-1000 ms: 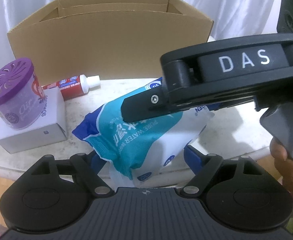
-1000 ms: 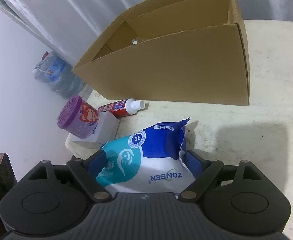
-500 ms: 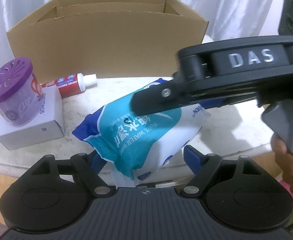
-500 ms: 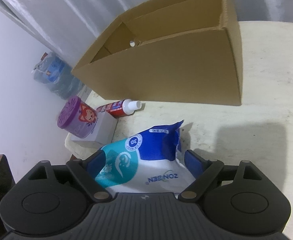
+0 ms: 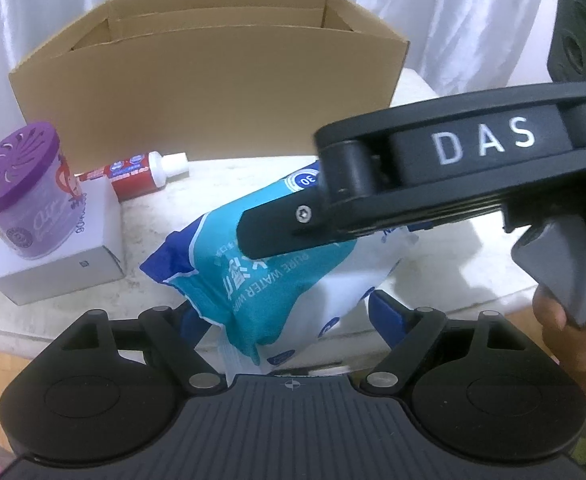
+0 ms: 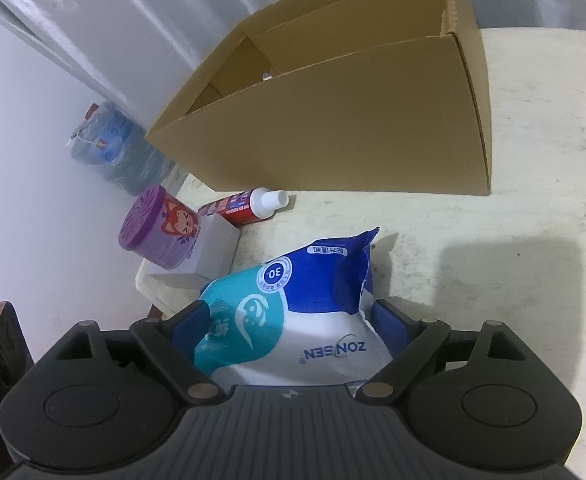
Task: Organize objects
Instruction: 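Hold the wipes pack in the right gripper, adjusting the grip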
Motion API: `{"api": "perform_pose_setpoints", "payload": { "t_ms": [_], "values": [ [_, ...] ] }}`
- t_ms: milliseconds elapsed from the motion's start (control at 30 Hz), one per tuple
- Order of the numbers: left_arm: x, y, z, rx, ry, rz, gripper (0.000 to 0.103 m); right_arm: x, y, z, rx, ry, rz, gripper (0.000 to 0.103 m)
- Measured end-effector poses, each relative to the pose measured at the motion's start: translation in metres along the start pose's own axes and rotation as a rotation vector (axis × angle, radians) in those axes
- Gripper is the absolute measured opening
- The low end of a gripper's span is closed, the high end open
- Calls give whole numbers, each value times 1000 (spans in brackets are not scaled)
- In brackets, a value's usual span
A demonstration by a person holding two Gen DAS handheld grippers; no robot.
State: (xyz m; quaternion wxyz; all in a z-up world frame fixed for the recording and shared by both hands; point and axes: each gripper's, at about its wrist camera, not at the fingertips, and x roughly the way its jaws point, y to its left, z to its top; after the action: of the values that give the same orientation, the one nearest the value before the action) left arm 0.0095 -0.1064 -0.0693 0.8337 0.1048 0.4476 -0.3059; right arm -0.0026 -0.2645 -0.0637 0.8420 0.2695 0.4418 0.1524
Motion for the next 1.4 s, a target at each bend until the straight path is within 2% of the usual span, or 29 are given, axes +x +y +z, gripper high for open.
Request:
{"api": "perform_pose_setpoints", "payload": {
  "t_ms": [167, 433, 800, 1400],
  "values": [
    [1, -6, 0, 22, 6, -7, 82, -3, -3, -1, 7, -3, -9, 91],
    [5, 0, 3, 3, 11, -6, 82, -4, -7, -1, 8, -7, -14, 90],
    [7, -3, 1, 7, 18, 0, 86, -4, -18, -4, 62, -1, 18, 91],
    [8, -7, 0, 14, 14, 0, 89, -1, -15, -6, 56, 8, 28, 94]
  ]
}}
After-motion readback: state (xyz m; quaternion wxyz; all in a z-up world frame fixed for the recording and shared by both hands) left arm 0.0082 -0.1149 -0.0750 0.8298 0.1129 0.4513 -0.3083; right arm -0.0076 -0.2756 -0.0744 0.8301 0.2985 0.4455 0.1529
